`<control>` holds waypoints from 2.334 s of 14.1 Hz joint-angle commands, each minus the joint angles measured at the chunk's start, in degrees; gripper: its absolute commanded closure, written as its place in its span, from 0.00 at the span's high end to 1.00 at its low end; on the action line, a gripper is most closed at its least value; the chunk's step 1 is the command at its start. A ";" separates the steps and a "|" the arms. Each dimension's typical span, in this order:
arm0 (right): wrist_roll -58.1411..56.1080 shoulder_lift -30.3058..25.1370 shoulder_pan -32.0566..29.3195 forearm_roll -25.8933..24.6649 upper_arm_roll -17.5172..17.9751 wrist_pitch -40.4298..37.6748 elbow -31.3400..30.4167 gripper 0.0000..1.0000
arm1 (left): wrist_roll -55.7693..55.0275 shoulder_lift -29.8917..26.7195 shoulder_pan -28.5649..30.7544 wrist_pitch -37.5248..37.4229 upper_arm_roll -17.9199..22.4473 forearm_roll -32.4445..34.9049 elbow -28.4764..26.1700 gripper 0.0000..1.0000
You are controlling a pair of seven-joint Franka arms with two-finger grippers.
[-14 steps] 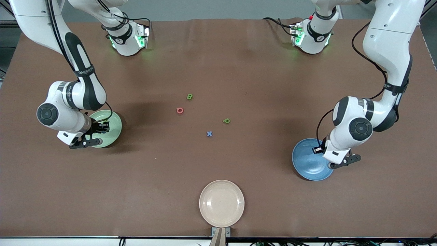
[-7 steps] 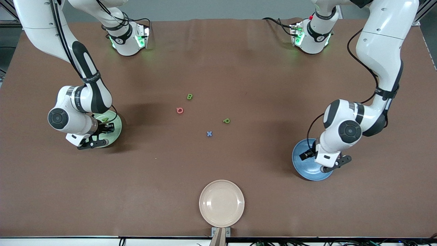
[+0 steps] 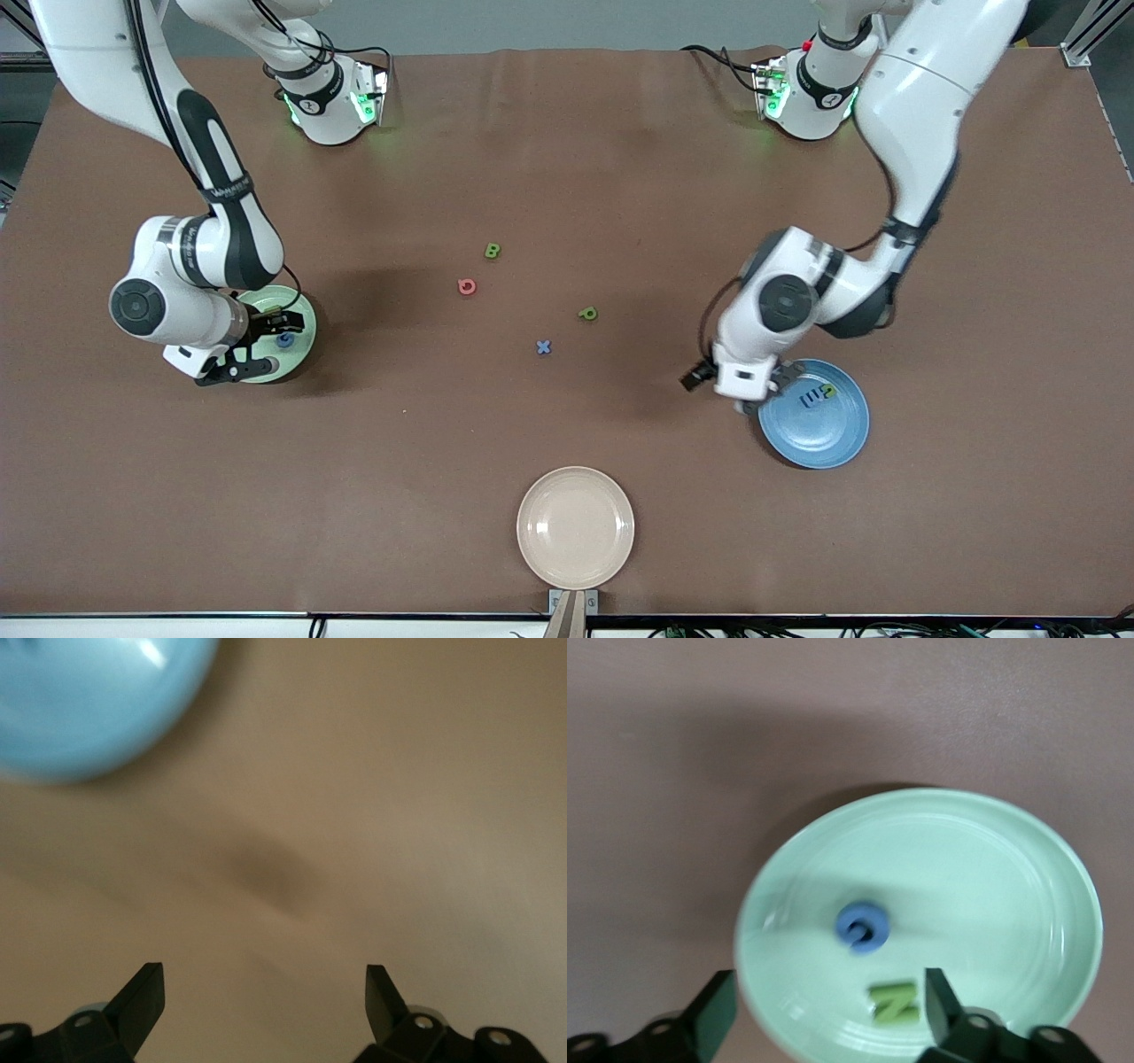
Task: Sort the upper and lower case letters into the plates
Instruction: 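Grasp the green d with the left gripper while the right gripper reaches the Q, then drop the green d on the blue plate while the right gripper grasps the Q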
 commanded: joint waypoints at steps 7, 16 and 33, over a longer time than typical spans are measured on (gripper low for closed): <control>22.96 -9.06 16.96 3.79 0.42 -5.28 -4.99 1.00 | -26.43 4.32 -14.10 6.24 0.90 1.13 0.77 0.85; 22.97 -5.38 34.10 3.80 0.42 15.09 -10.26 1.00 | -37.17 8.45 -21.04 6.61 4.33 3.59 6.04 0.66; 17.52 3.42 36.76 3.36 0.69 23.73 -10.35 0.83 | -38.75 8.64 -19.03 6.08 4.94 3.85 6.39 0.00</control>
